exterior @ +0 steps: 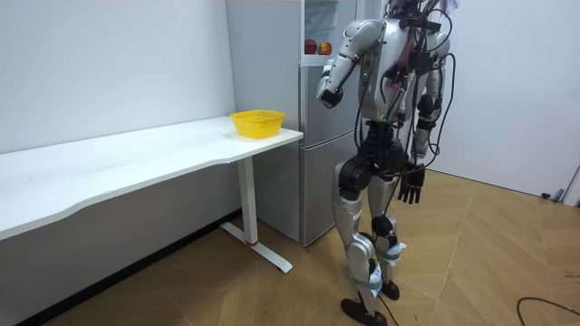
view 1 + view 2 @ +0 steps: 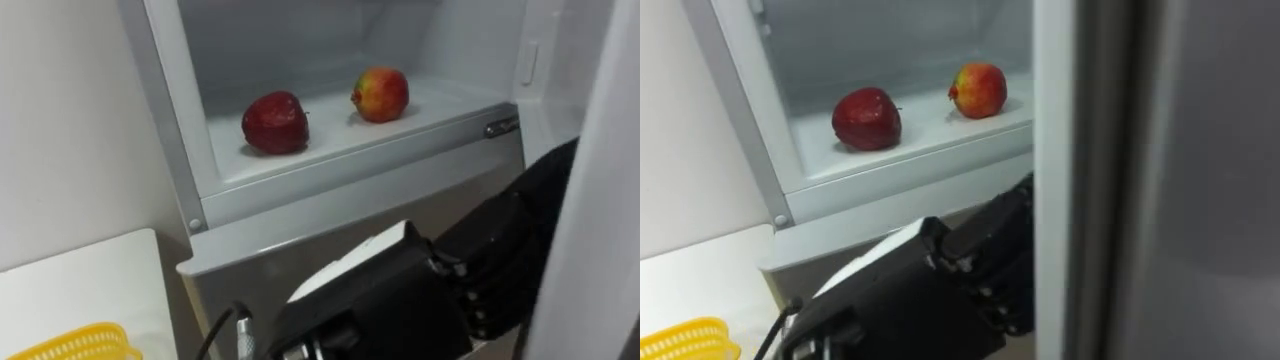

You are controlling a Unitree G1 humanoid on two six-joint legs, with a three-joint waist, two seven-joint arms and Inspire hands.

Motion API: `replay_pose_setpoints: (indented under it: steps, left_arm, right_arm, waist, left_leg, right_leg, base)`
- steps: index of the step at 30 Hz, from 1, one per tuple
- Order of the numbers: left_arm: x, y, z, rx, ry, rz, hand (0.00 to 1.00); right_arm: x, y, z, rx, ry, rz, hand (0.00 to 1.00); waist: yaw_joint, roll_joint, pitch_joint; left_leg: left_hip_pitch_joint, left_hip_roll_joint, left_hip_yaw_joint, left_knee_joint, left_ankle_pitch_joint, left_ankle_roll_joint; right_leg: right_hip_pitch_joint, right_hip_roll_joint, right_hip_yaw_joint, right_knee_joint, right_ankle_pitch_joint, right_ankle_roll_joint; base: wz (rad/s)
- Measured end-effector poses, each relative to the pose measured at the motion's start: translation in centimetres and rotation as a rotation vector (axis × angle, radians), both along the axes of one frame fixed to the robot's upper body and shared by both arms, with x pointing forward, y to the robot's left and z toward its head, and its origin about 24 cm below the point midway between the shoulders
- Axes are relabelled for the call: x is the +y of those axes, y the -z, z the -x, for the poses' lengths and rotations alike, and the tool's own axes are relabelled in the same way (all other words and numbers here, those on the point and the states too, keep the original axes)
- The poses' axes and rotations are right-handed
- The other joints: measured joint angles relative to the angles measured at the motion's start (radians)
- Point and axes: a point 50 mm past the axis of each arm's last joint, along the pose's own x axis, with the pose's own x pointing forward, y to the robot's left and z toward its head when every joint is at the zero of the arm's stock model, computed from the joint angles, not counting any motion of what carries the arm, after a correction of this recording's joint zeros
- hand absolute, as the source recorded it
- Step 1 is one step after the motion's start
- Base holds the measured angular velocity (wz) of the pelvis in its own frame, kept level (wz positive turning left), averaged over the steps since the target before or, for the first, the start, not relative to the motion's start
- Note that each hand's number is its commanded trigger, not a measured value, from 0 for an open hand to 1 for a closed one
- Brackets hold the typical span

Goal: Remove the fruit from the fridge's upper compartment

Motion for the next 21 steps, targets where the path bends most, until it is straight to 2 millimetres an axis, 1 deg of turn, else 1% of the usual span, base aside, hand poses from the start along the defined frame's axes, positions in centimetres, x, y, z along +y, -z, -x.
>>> replay_pose_setpoints:
  steps: [2,6,9,13,15,18,20,21]
  left_arm:
    - [-0.5,-0.1,-0.2,0.000,0.021,-0.003,0.00]
    - [-0.9,-0.2,-0.3,-0.006,0.042,-0.011,0.00]
    - [-1.0,-0.2,-0.3,-0.006,0.045,-0.015,0.00]
    - [-1.2,-0.4,-0.5,-0.013,0.050,-0.023,0.00]
    - [-1.3,-0.5,-0.8,-0.020,0.050,-0.028,0.00]
    - [-1.4,-0.5,-1.0,-0.009,0.032,-0.029,0.00]
    - [-1.5,-0.5,-1.1,-0.001,0.020,-0.027,0.00]
    - [-1.5,-0.5,-1.1,-0.002,0.018,-0.026,0.00]
  right_arm:
    - [0.0,0.0,-0.1,-0.003,0.008,-0.004,0.00]
    - [0.0,0.0,-0.1,-0.005,0.015,-0.006,0.00]
    - [0.0,0.0,-0.3,-0.009,0.015,-0.006,0.00]
    - [0.0,0.0,-0.5,-0.014,0.014,-0.003,0.00]
    - [0.0,0.0,-0.6,-0.016,0.013,-0.003,0.00]
    - [0.0,-0.1,-0.6,-0.018,0.011,-0.002,0.00]
    - [-0.1,-0.1,-0.5,-0.015,0.012,-0.002,0.00]
    - [-0.1,-0.1,-0.4,-0.014,0.012,-0.001,0.00]
  waist:
    - [-0.002,-0.001,-0.0003]
    - [-0.015,-0.001,-0.0001]
    - [-0.023,-0.002,0.0001]
    - [-0.030,-0.003,0.0008]
    - [-0.034,-0.003,0.0007]
    - [-0.047,-0.001,-0.0006]
    - [-0.054,0.003,-0.0029]
    - [-0.055,0.004,-0.0038]
  left_leg:
    - [0.000,0.000,0.002,0.000,0.000,0.000]
    - [-0.001,-0.001,0.002,0.000,0.000,0.000]
    - [0.001,0.000,0.003,0.000,0.000,0.000]
    - [0.003,0.001,0.023,0.000,0.000,0.000]
    - [0.002,0.001,0.024,0.000,0.000,0.000]
    - [-0.004,0.000,0.029,0.000,0.000,0.000]
    - [-0.004,0.001,0.048,0.003,0.000,0.000]
    - [-0.003,0.001,0.048,0.004,0.000,0.000]
  right_leg:
    - [-0.001,0.001,0.010,0.000,0.001,0.000]
    - [-0.002,0.001,0.015,0.001,0.002,0.000]
    - [-0.003,0.002,0.019,0.001,0.002,-0.001]
    - [-0.002,0.003,0.027,0.001,0.002,-0.001]
    - [-0.003,0.003,0.027,0.001,0.002,-0.001]
    - [-0.004,0.003,0.027,0.001,0.003,0.000]
    - [-0.005,0.004,0.032,0.001,0.003,0.000]
    - [-0.005,0.004,0.033,0.001,0.003,0.000]
  base:
    - [-0.15]
    - [-0.07]
    - [-0.07]
    - [-0.04]
    - [-0.02]
    - [0.00]
    - [-0.06]
    - [-0.06]
